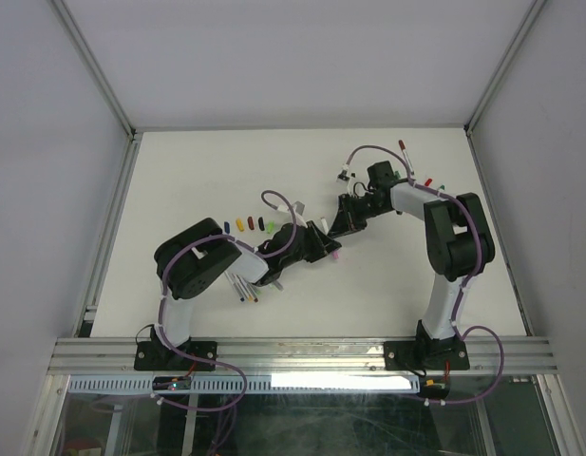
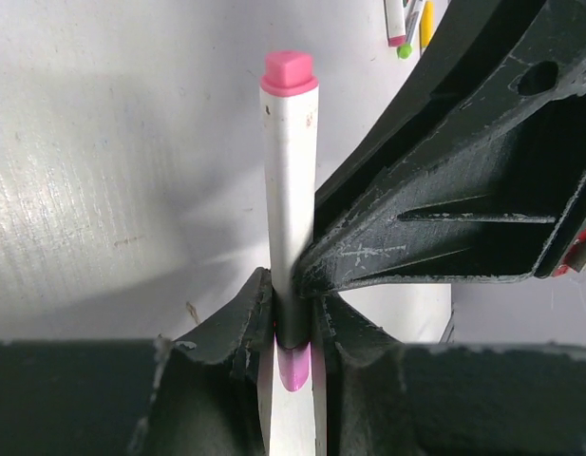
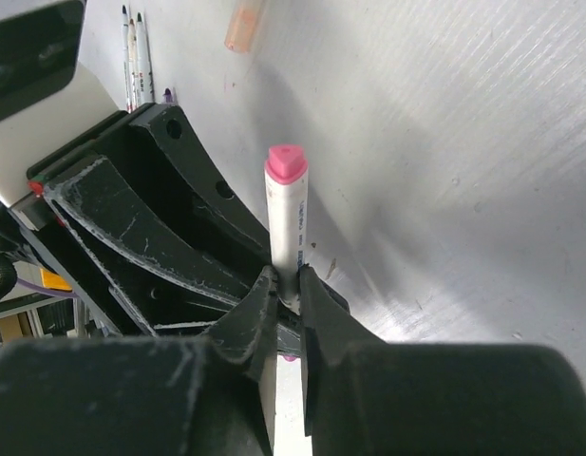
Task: Open the pen caps
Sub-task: Pick up the pen from the center of the board.
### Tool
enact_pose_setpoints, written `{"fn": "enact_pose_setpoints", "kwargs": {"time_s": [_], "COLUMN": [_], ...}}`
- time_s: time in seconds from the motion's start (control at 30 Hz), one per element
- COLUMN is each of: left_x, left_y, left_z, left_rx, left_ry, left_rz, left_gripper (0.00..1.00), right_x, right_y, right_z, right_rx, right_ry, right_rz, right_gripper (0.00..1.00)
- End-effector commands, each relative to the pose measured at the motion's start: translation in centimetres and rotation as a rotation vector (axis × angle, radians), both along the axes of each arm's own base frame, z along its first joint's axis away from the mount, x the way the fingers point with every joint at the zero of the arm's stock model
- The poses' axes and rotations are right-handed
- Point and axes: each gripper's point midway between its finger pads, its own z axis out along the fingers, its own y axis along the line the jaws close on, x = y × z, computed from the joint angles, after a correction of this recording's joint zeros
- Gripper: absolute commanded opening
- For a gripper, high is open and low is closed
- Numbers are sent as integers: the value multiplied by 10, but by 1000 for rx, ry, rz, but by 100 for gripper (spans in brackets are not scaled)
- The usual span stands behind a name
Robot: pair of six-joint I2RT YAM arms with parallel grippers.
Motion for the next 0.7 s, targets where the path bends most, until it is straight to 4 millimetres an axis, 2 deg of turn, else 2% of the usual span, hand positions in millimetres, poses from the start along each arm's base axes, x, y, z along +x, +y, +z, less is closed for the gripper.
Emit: {"fn": "enact_pose_setpoints", "kwargs": {"time_s": [0.0,0.13,0.27,0.4,0.53,0.67], "left_x": [4,-7,-21,-50,-77,-101], "left_y": [-7,2,15,17,27,37], "left_z": [37,48,62,83,88,86], "left_rx": [-39,-3,44,71,119,159], "left_ry": [-108,-185,-310,-436,-494,-506], "left_rz": [-19,-72,-143,-320,-468,-599], "left_gripper": [4,4,3,3,3,5], "right_x": [3,6,0,-12,-32,-66], "right_y": [-2,-17,-28,-29,-30,-36], "right_z": [25,47,76,107,137,137], "right_rx": [79,108,116,151,200,210], "right_ry": [-37,-121,-281,-497,-742,-1006], "right_rz": [3,6,70,158,277,474], "right_gripper": [18,31,33,34,36,47]}}
